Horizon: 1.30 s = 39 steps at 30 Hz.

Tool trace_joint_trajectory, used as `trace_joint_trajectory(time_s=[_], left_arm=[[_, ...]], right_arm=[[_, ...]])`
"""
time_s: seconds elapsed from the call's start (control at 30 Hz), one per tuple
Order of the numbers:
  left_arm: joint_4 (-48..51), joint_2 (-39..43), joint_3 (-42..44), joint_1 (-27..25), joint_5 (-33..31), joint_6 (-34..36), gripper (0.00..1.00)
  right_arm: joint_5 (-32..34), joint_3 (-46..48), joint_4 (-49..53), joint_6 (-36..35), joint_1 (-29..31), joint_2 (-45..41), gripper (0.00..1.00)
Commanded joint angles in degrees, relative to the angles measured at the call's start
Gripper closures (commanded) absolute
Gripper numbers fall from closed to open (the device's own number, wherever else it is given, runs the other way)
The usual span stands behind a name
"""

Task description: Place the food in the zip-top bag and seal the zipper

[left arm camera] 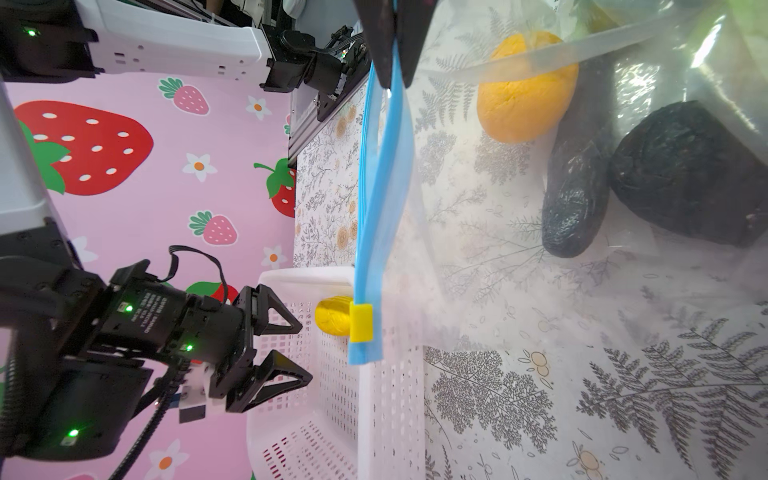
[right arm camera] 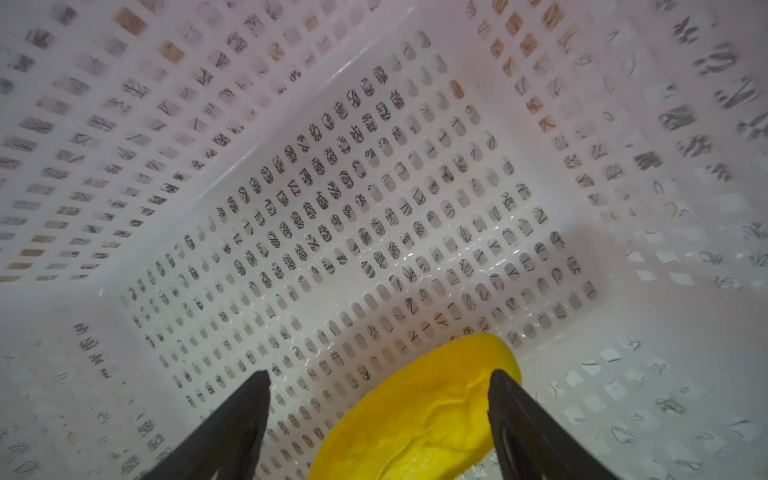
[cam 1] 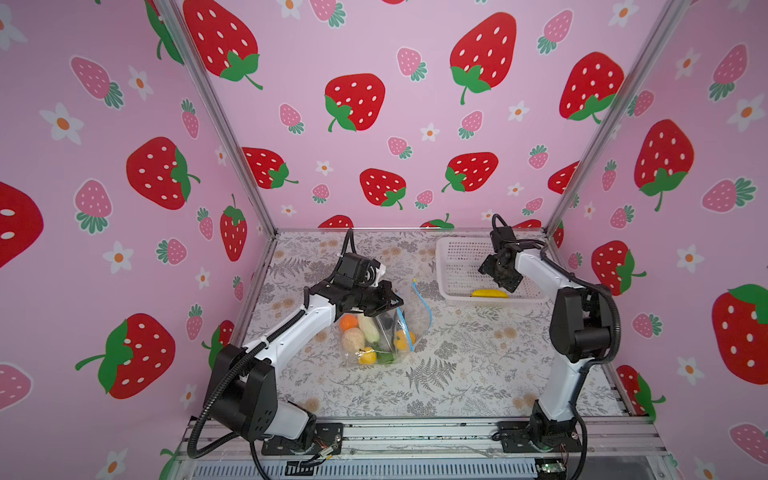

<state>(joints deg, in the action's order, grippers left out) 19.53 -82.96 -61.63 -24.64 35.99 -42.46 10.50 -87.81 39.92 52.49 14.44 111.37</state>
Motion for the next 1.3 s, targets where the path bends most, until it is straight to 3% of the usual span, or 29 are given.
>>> trace_joint_trajectory(time_s=[0.0,0.5,1.0,1.13,1.27], left_arm=[[0.6,0.6,-0.5,-0.1,-0.4,0.3,1.00],[1.1,-0.4,-1.2,-0.1,-0.1,1.0,1.00],[1.1,0.3,-1.0,0.0,0.0,1.0,1.00],[0.9,0.4,-0.5,0.4,0.9,0.6,1.00],[3.0,0.0,-1.6,0.4,1.7,1.4,1.00]], right_arm=[[-2.3,0.0,1.0,1.6,-1.1,1.7,0.15],[-6.9,-0.6,-0.5,3.1,-1.9,8.0,0.15],[-10.4,-2.4,-5.1,3.5,2.2,5.7,0.16],[-8.5,-0.4,-7.3,1.0,2.5,2.5,0.16],[-2.9,3.1,-11.5,-9.2,1.6,-2.2,0.18]])
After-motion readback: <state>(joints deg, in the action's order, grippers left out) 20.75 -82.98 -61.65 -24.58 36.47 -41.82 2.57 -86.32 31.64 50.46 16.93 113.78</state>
